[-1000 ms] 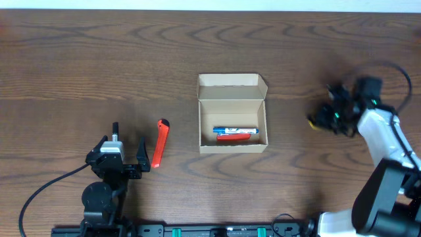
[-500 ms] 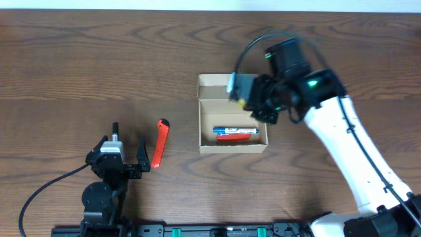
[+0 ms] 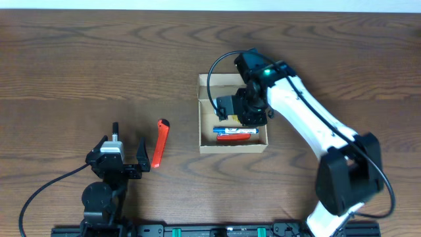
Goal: Pack container
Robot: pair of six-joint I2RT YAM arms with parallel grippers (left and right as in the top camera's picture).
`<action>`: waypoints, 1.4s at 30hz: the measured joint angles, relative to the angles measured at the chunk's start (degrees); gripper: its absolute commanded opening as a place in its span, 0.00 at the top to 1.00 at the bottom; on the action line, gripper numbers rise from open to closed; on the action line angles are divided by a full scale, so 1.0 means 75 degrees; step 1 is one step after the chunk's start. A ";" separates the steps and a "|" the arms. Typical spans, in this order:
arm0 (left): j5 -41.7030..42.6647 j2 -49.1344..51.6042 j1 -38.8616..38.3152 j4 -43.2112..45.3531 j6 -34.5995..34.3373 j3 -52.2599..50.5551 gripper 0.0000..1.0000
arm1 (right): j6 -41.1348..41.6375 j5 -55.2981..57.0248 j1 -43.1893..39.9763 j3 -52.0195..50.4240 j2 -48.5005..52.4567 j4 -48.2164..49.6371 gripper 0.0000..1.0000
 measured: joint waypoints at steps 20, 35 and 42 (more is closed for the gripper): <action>0.0000 0.0000 0.0000 0.0000 0.0000 0.0000 0.05 | -0.0134 -0.0816 0.0000 0.0003 0.0927 0.0105 0.52; -0.0003 0.0221 0.0000 -0.1772 -0.0889 0.0877 0.05 | 0.0912 -0.1443 -0.0090 0.0793 -0.0425 -0.0533 0.44; -0.0006 0.3328 0.0000 -0.3311 -0.1081 0.4366 0.05 | 0.2769 -0.1609 -0.1137 0.1559 -0.2235 -0.0047 0.01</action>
